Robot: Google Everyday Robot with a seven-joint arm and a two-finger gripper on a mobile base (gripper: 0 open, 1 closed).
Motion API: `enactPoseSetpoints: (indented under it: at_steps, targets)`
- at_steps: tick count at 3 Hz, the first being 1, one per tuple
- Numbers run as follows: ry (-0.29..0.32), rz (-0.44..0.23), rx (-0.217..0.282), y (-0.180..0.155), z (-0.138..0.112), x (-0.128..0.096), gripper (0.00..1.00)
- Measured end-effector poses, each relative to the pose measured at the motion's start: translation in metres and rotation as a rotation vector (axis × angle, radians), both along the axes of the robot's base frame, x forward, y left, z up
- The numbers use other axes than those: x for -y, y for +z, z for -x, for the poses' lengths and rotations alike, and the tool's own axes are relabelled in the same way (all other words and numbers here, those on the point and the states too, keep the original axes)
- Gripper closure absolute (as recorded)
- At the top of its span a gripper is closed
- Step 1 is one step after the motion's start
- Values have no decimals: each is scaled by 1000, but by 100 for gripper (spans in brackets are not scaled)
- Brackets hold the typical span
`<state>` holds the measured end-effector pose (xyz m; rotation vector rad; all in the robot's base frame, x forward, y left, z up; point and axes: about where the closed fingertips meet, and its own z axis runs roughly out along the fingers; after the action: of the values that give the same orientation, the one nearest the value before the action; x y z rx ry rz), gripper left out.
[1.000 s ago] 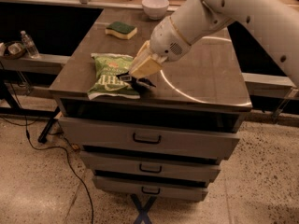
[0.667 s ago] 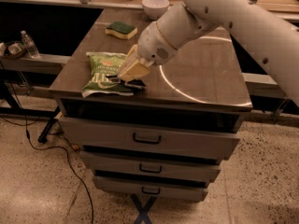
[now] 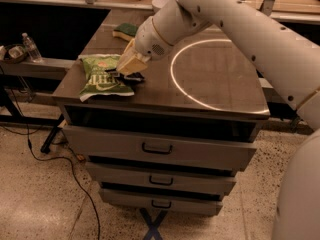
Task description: Move rxbar blueberry near green jalapeno chip bag
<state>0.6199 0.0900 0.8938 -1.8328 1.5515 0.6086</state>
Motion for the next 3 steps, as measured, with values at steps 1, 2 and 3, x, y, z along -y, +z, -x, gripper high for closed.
enactPoseSetpoints:
  at_steps: [1, 2, 3]
  targets:
    - [-34, 9, 29, 1, -23, 4, 74]
    - [-74, 26, 52, -1, -43, 16, 51]
    - [-114, 53, 60, -7, -56, 37, 20]
